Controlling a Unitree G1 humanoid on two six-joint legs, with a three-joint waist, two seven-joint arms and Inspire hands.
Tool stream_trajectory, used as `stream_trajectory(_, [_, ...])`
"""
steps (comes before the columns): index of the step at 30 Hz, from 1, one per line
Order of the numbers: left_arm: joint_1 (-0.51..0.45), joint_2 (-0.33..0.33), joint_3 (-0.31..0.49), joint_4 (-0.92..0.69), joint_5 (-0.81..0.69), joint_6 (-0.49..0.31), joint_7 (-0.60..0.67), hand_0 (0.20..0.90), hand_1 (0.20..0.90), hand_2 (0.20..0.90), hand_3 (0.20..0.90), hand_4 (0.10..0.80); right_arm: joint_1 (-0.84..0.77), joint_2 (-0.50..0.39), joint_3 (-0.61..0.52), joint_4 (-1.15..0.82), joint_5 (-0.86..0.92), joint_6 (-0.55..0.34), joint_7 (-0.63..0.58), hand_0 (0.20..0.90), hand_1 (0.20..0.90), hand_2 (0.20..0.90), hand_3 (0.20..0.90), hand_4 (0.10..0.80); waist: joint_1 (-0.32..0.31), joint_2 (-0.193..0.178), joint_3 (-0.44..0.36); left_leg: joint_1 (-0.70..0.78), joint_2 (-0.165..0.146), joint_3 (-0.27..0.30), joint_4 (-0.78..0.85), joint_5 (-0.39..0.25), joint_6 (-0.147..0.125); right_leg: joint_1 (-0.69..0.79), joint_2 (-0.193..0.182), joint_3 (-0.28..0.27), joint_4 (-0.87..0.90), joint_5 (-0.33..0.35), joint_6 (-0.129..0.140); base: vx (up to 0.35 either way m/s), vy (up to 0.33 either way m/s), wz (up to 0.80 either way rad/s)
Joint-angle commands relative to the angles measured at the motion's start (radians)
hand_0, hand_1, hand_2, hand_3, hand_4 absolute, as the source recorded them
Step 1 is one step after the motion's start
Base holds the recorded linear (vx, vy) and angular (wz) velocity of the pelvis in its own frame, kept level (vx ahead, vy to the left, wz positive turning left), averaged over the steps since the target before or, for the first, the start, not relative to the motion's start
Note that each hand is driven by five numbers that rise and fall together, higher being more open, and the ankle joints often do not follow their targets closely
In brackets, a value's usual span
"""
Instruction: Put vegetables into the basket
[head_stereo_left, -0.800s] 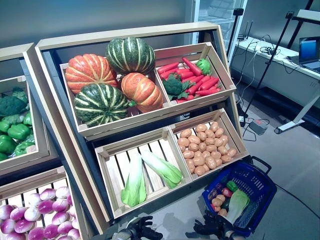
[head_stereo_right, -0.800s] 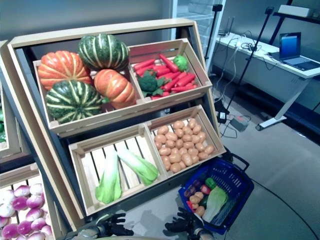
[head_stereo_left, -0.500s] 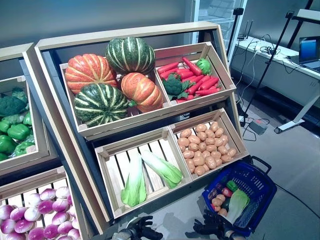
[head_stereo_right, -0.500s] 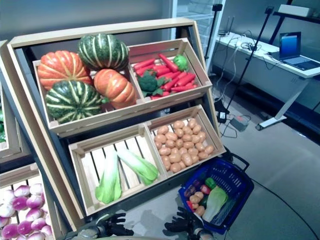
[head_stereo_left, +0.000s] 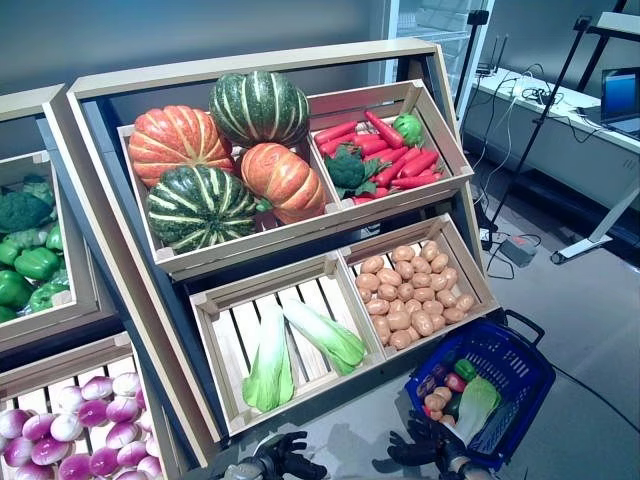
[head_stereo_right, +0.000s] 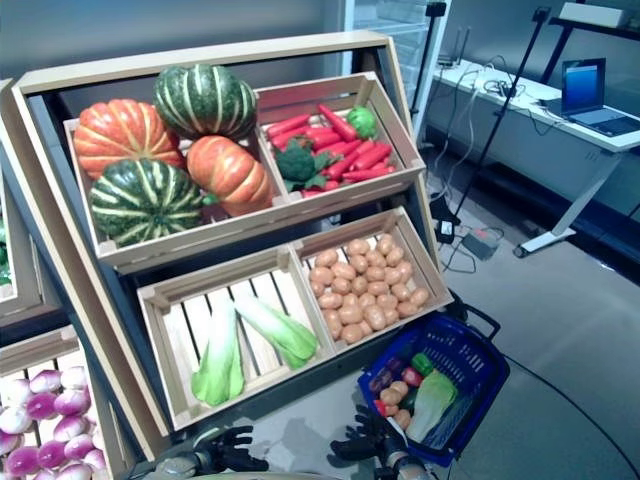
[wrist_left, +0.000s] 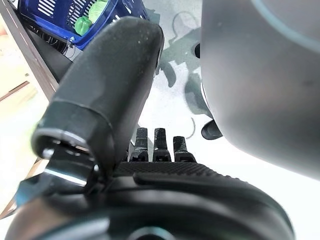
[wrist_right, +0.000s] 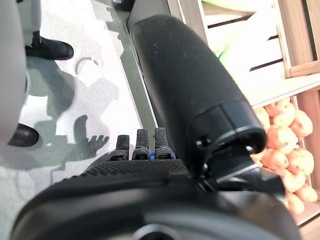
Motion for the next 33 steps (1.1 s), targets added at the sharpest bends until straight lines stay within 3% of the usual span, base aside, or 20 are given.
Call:
stream_trajectory(1, [-0.058, -0.018, -0.068, 0.041, 0.063, -0.11, -0.011, 0.9, 0.9, 0.9, 0.9, 0.8, -0.092, 0.012, 0.025, -0.009, -0.022, -0.09, -0.048, 0.9, 0.9, 0.9, 0.9, 0.8, 0.008, 0.005, 0.065, 0.088, -0.038, -0.006, 0.009, -0.19, 0.001, -0.012, 0.034, -0.017, 0.005, -0.018, -0.044, 0.0, 0.0, 0.0])
stream_trajectory(6, [-0.067, -0.001, -0.105, -0.076, -0.082, -0.318, -0.146, 0.9, 0.9, 0.9, 0.9, 0.8, -0.097, -0.002, 0.034, -0.033, -0.023, -0.065, -0.069, 0.9, 0.9, 0.9, 0.9, 0.8, 0.006, 0.011, 0.078, 0.085, -0.039, -0.003, 0.009, -0.191, -0.002, -0.017, 0.033, -0.012, 0.005, -0.016, -0.041, 0.0, 0.0, 0.0])
stream_trajectory(9, [-0.073, 0.046, -0.128, -0.283, -0.152, -0.341, -0.186, 0.9, 0.9, 0.9, 0.9, 0.8, -0.097, -0.024, 0.042, -0.073, -0.015, -0.034, -0.077, 0.9, 0.9, 0.9, 0.9, 0.8, 0.008, 0.015, 0.089, 0.078, -0.038, 0.0, 0.009, -0.189, -0.002, -0.026, 0.032, -0.012, 0.005, -0.011, -0.041, -0.007, 0.011, 0.0])
stream_trajectory(12, [-0.077, 0.139, -0.132, -0.558, -0.328, -0.354, -0.247, 0.9, 0.9, 0.9, 0.9, 0.8, -0.09, -0.058, 0.045, -0.122, -0.004, 0.003, -0.077, 0.9, 0.9, 0.9, 0.9, 0.8, 0.013, 0.024, 0.101, 0.07, -0.037, 0.005, 0.009, -0.187, 0.0, -0.035, 0.03, -0.014, 0.005, -0.007, -0.044, 0.001, 0.036, -0.02])
stream_trajectory(14, [-0.069, 0.164, -0.081, -0.676, -0.456, -0.37, -0.289, 0.9, 0.9, 0.9, 0.9, 0.8, -0.072, -0.064, 0.032, -0.133, -0.015, 0.007, -0.076, 0.9, 0.9, 0.9, 0.9, 0.8, 0.017, 0.025, 0.101, 0.069, -0.037, 0.007, 0.009, -0.189, 0.001, -0.035, 0.027, -0.017, 0.005, -0.006, -0.043, 0.059, 0.026, -0.04])
stream_trajectory(17, [-0.054, 0.169, -0.009, -0.751, -0.525, -0.393, -0.283, 0.9, 0.9, 0.9, 0.9, 0.8, -0.044, -0.058, 0.014, -0.133, -0.035, -0.004, -0.081, 0.9, 0.9, 0.9, 0.9, 0.8, 0.022, 0.024, 0.095, 0.07, -0.037, 0.009, 0.009, -0.192, 0.001, -0.033, 0.025, -0.022, 0.005, -0.009, -0.044, 0.069, 0.01, -0.03])
stream_trajectory(22, [-0.048, 0.184, 0.09, -0.835, -0.383, -0.432, -0.077, 0.9, 0.9, 0.9, 0.9, 0.8, 0.001, -0.045, -0.001, -0.154, -0.047, -0.005, -0.104, 0.9, 0.9, 0.9, 0.9, 0.8, 0.025, 0.021, 0.091, 0.07, -0.038, 0.012, 0.009, -0.192, -0.003, -0.031, 0.02, -0.031, 0.005, -0.011, -0.045, 0.083, 0.01, -0.01])
stream_trajectory(26, [-0.083, 0.238, 0.149, -0.899, -0.114, -0.402, 0.251, 0.9, 0.9, 0.9, 0.9, 0.8, 0.036, -0.042, -0.014, -0.167, -0.033, -0.005, -0.131, 0.9, 0.9, 0.9, 0.9, 0.8, 0.022, 0.024, 0.099, 0.061, -0.042, 0.01, 0.009, -0.183, -0.004, -0.036, 0.018, -0.039, 0.005, -0.012, -0.047, 0.091, 0.027, 0.0])
stream_trajectory(30, [-0.147, 0.268, 0.166, -0.873, 0.029, -0.308, 0.5, 0.9, 0.9, 0.9, 0.9, 0.8, 0.05, -0.051, -0.012, -0.185, -0.007, -0.017, -0.158, 0.9, 0.9, 0.9, 0.9, 0.8, 0.012, 0.027, 0.122, 0.037, -0.044, 0.005, 0.01, -0.166, -0.002, -0.073, 0.015, -0.036, 0.044, -0.028, -0.054, 0.082, 0.035, 0.01])
stream_trajectory(33, [-0.238, 0.284, 0.145, -0.825, 0.114, -0.248, 0.677, 0.9, 0.9, 0.9, 0.9, 0.8, 0.033, -0.063, -0.006, -0.238, 0.078, -0.038, -0.161, 0.9, 0.9, 0.9, 0.9, 0.8, 0.003, 0.021, 0.186, -0.085, -0.035, -0.009, 0.145, -0.186, -0.003, -0.185, -0.004, -0.024, 0.168, -0.063, -0.07, -0.128, 0.018, 0.01])
